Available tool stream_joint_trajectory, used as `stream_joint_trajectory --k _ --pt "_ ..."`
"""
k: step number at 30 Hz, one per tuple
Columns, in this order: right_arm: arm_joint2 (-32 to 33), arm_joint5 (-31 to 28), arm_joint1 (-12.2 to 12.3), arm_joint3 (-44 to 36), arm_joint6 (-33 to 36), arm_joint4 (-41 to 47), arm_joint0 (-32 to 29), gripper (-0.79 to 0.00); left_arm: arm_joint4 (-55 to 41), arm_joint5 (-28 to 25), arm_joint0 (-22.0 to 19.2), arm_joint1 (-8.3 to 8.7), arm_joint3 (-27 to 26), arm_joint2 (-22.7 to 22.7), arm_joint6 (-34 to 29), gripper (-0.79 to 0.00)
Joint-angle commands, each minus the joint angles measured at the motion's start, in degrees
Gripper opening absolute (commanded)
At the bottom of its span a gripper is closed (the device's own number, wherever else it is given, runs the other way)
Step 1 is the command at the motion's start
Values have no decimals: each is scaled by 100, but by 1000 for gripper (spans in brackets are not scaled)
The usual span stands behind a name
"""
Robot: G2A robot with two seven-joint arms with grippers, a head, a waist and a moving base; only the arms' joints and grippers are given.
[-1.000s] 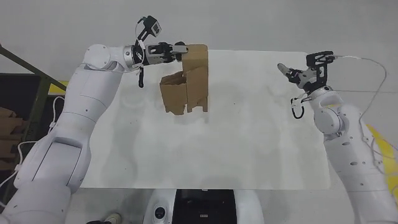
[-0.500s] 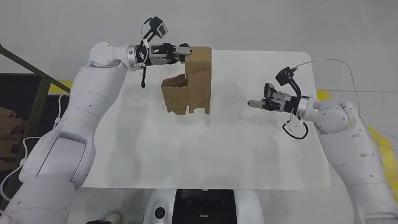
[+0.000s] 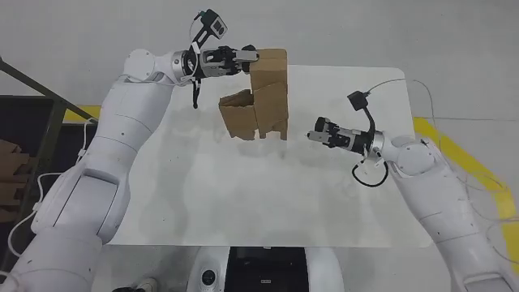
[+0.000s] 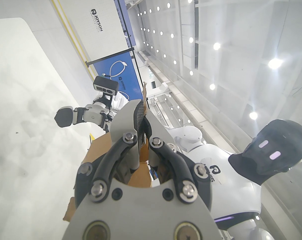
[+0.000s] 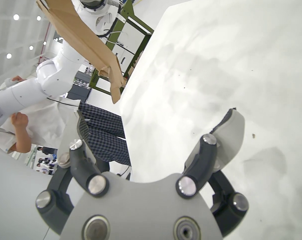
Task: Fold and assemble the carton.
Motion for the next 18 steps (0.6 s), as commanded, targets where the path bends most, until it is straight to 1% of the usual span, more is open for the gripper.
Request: stream_joint_trajectory --k 1,9,11,12,13,16,17,18 --pt "-47 0 -15 -15 -1 152 15 0 -2 -3 -13 -23 16 21 3 -785" --pt "-325 -52 -120 -265 -419 359 -59 0 -89 -10 -87 -132 160 78 10 -785" --pt "-386 -51 -139 -333 -452 391 -71 -86 -99 -17 -105 -153 205 78 17 -785" --pt "-426 -60 -150 -382 -442 425 -77 -111 -109 -22 -113 -163 224 76 22 -785" --pt "-456 -67 -158 -412 -429 443 -76 -169 -117 -23 -118 -173 242 75 22 -785" --pt "-513 -90 -178 -462 -447 416 -57 -237 -117 -25 -135 -198 296 69 25 -785" --pt "-524 -87 -184 -465 -469 404 -48 -286 -114 -23 -140 -206 318 67 23 -785" --pt "-533 -84 -190 -464 -490 400 -40 -360 -113 -20 -146 -213 333 65 20 -785"
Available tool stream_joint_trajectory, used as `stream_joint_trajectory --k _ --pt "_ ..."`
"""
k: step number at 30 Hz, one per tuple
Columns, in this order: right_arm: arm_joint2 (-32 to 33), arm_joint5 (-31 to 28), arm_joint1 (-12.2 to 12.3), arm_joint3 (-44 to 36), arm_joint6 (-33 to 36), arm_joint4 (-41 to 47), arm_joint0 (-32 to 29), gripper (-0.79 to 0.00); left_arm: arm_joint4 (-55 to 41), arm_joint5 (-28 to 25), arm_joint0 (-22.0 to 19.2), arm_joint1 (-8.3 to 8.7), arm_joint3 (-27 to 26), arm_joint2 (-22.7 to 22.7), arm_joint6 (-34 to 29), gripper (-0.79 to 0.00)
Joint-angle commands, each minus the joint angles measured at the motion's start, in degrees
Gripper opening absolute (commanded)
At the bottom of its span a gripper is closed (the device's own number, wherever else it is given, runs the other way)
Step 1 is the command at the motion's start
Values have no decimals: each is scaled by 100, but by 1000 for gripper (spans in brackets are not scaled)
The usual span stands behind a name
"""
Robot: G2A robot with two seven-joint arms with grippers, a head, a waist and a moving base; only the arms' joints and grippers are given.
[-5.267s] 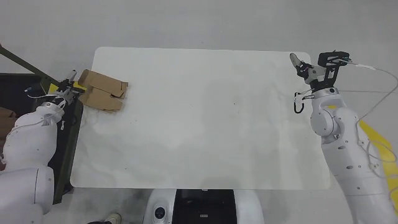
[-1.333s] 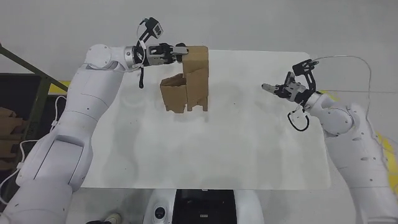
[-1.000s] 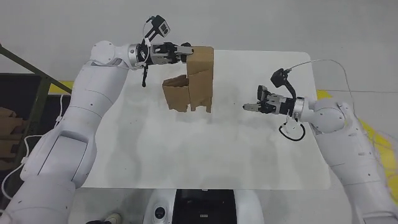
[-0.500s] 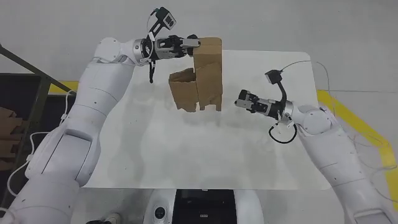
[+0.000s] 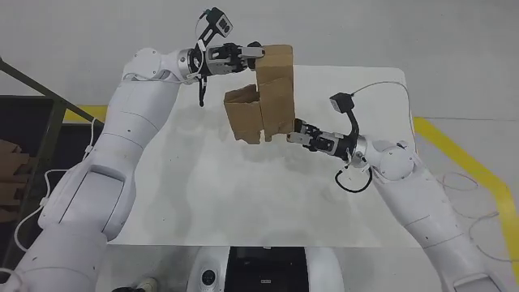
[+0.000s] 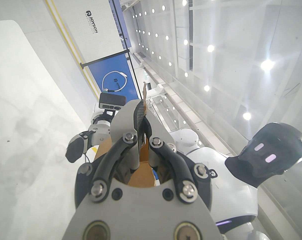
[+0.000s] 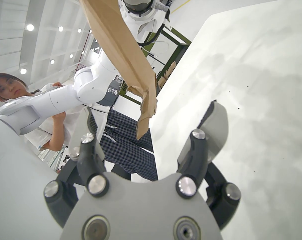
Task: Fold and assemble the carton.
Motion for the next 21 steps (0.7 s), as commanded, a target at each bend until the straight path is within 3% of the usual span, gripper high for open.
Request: stream_joint_trajectory --k 1,12,21 --pt "-11 8 -10 8 -41 0 12 -394 8 5 -8 -11 25 -5 -5 -785" --pt "2 74 -48 129 -95 158 113 -456 -14 91 -43 -85 292 -40 -91 -785" --pt "-56 159 -78 242 198 507 196 -643 31 119 -92 -132 483 -85 -119 -785"
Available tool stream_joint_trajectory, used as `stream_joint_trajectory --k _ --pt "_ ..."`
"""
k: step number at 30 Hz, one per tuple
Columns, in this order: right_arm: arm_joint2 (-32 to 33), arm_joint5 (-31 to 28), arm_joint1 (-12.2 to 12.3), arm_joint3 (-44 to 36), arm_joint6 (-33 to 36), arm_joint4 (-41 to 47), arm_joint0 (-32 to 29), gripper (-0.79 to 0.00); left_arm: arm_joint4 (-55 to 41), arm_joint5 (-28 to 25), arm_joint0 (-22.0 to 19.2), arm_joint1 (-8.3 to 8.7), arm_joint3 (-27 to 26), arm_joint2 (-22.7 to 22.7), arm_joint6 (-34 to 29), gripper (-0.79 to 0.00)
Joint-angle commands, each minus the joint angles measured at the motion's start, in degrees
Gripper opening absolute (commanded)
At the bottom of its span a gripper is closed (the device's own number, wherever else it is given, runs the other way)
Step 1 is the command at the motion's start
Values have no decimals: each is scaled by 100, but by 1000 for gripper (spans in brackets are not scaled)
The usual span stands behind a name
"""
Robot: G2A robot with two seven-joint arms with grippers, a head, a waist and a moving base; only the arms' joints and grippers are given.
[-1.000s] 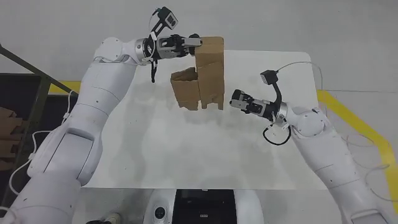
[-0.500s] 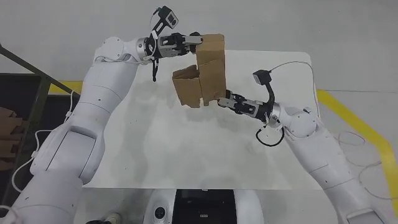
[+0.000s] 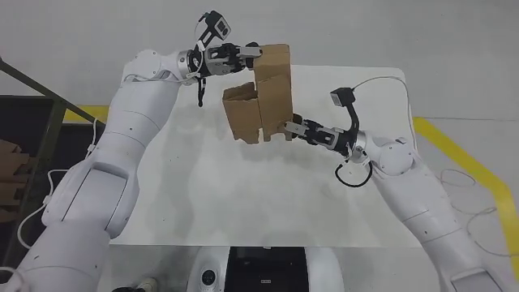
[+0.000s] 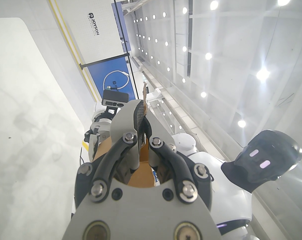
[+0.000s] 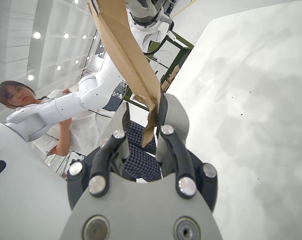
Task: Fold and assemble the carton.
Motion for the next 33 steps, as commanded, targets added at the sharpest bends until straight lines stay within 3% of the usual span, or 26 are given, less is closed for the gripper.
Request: stream_joint_trajectory --k 1,5,7,8,9,10,11,21,27,33 --pt "-10 18 -7 33 49 83 16 -674 19 9 -4 -11 27 2 -9 -785" --pt "-11 40 -20 112 146 222 61 -699 51 30 -14 -35 79 2 -30 -785" --pt "-3 46 -24 143 194 300 74 -782 88 82 -28 -46 104 15 -82 -785" --pt "6 47 -26 161 226 353 81 -785 92 101 -42 -53 119 11 -101 -785" --pt "13 42 -27 173 251 388 82 -785 98 99 -45 -59 121 8 -99 -628" --pt "16 45 -28 181 273 418 81 -785 104 98 -45 -62 122 6 -98 -403" --pt "25 46 -29 193 297 463 81 -785 124 102 -48 -65 121 7 -102 0" --pt "187 300 -11 305 510 840 57 -785 233 -59 -16 19 31 -272 59 0" --pt "503 856 57 245 83 572 -39 -785 611 -297 188 185 -161 -540 297 0" --pt "843 1866 111 -149 -351 877 -289 -785 982 -419 477 265 -411 -595 451 0"
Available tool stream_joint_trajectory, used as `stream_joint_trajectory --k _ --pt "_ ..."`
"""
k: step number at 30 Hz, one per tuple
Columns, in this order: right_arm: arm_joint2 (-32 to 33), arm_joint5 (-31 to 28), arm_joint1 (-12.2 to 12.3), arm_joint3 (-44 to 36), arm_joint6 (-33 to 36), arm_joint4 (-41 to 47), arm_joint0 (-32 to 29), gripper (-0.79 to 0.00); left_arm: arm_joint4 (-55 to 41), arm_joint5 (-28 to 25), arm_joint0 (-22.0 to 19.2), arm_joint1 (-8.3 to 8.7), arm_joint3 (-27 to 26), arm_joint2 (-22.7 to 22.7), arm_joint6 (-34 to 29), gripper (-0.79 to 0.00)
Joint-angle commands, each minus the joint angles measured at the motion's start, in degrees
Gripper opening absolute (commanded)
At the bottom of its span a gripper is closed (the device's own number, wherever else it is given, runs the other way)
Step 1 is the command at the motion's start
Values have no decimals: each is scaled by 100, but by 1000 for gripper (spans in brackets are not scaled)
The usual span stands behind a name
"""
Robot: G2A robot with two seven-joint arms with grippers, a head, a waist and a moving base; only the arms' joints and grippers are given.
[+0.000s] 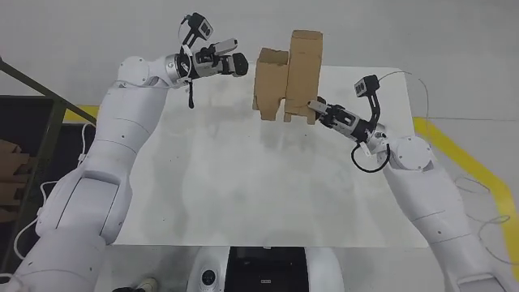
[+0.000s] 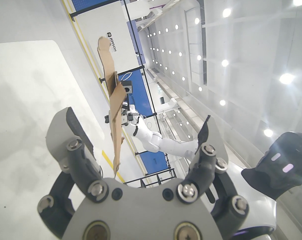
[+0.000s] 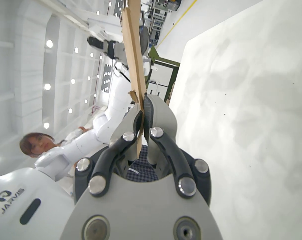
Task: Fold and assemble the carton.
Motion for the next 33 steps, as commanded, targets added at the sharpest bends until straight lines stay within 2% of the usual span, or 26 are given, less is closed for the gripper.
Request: stream_joint_trajectory --k 1,8,14,15,17,18,21,23,25,29,32,33 --pt "79 229 12 -105 -88 39 -58 -785 86 5 73 5 -88 18 43 0" --pt "217 821 15 -479 -610 25 -274 -785 343 111 321 -34 -548 213 176 0" --pt "191 918 -20 -644 -907 21 -400 -785 489 212 364 -107 -726 418 326 0" --pt "188 923 -25 -665 -929 17 -421 -785 507 225 360 -120 -733 452 335 -34" --pt "187 932 -33 -710 -959 6 -451 -785 535 240 341 -146 -724 509 376 -182" --pt "190 936 -36 -731 -971 2 -463 -785 534 252 332 -161 -716 536 393 -299" --pt "201 946 -45 -774 -1004 -9 -498 -785 533 260 296 -201 -673 602 432 -443" --pt "208 954 -51 -794 -1011 -22 -514 -785 517 274 273 -225 -632 634 456 -486" --pt "216 933 -57 -815 -1009 -35 -524 -785 438 317 260 -248 -595 654 414 -493" --pt "237 836 -72 -817 -998 -21 -537 -785 427 358 199 -277 -478 684 363 -582" --pt "267 750 -81 -841 -1022 -31 -552 -785 397 369 156 -296 -393 684 363 -708" --pt "277 721 -82 -856 -1014 -53 -556 -785 369 369 146 -302 -372 677 361 -782"
